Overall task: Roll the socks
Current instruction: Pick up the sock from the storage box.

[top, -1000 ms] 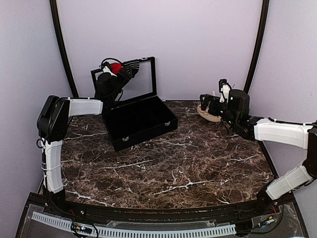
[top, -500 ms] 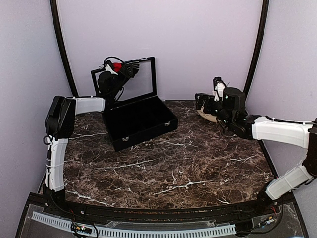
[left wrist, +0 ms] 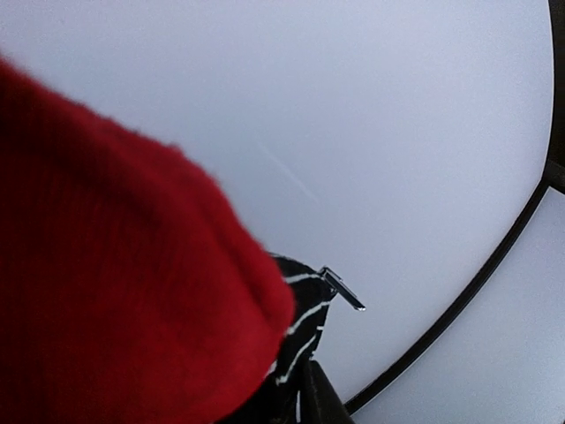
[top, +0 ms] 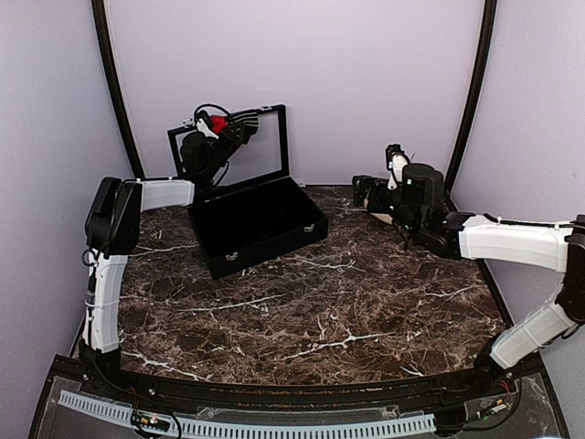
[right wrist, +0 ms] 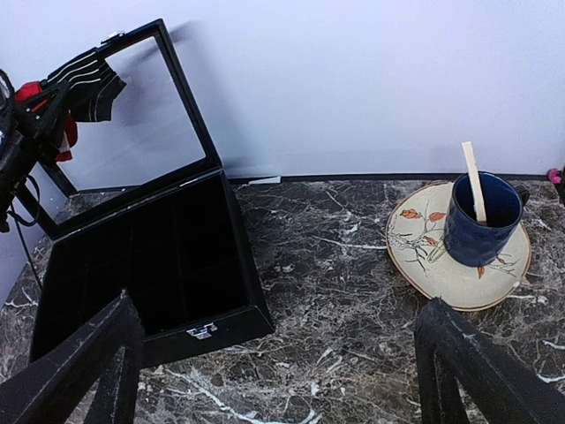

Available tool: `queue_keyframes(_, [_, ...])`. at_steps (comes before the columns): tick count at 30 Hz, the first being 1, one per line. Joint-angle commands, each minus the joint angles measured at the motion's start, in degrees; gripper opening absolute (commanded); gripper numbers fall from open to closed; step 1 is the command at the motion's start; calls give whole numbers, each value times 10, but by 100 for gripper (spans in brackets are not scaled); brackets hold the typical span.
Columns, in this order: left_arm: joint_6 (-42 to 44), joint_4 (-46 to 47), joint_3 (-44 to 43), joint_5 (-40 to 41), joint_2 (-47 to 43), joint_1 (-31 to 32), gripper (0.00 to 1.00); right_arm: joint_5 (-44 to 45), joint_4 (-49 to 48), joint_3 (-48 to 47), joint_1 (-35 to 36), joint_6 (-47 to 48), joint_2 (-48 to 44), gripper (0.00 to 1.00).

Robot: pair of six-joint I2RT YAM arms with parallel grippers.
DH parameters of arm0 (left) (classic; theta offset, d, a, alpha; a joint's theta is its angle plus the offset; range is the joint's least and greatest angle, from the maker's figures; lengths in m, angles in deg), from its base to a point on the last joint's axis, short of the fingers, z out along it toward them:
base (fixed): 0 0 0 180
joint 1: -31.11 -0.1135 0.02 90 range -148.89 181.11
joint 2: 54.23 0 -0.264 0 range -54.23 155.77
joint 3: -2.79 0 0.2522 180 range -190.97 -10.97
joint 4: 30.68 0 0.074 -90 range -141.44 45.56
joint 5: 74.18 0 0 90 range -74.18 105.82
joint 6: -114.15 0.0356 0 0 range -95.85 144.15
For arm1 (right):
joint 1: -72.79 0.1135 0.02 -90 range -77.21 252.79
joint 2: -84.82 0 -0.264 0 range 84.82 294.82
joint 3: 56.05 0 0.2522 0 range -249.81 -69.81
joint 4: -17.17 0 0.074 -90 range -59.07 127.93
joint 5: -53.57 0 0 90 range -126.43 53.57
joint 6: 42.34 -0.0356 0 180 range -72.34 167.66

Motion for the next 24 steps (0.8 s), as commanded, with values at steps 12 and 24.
queue_keyframes(12, [-17,38,7,-41,-3,-4,0,19,-7,-16,16,13,4,100])
queue_keyframes(24, [24,57,122,-38,-83,19,0,15,4,-10,16,22,-5,99])
